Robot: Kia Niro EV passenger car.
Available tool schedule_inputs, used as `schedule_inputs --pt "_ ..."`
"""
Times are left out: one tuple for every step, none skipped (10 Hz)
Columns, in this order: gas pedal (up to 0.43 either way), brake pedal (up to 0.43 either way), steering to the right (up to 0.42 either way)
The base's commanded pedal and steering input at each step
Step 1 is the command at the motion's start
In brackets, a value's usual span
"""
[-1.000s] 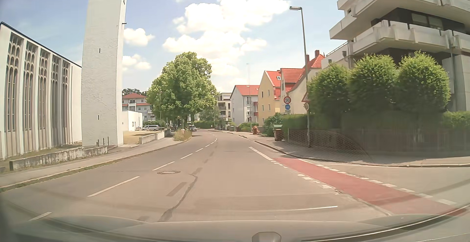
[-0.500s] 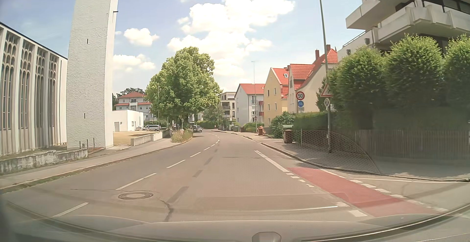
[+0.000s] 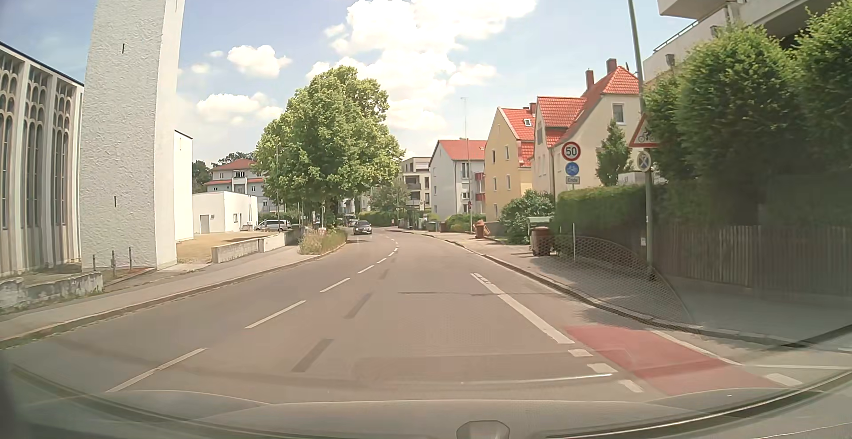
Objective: Follow the waypoints while adhering to traffic rules and regulations
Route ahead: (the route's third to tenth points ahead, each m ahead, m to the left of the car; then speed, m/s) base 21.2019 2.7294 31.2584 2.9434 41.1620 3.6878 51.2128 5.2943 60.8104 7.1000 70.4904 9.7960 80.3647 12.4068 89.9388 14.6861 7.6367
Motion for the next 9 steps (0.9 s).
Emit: schedule_inputs --pt "0.138 0.0 -0.016" --pt "0.138 0.0 -0.016" --pt "0.138 0.0 -0.016" --pt "0.138 0.0 -0.016" --pt "0.138 0.0 -0.016" --pt "0.138 0.0 -0.014" --pt "0.138 0.0 -0.012" --pt "0.138 0.0 -0.01" --pt "0.138 0.0 -0.009"
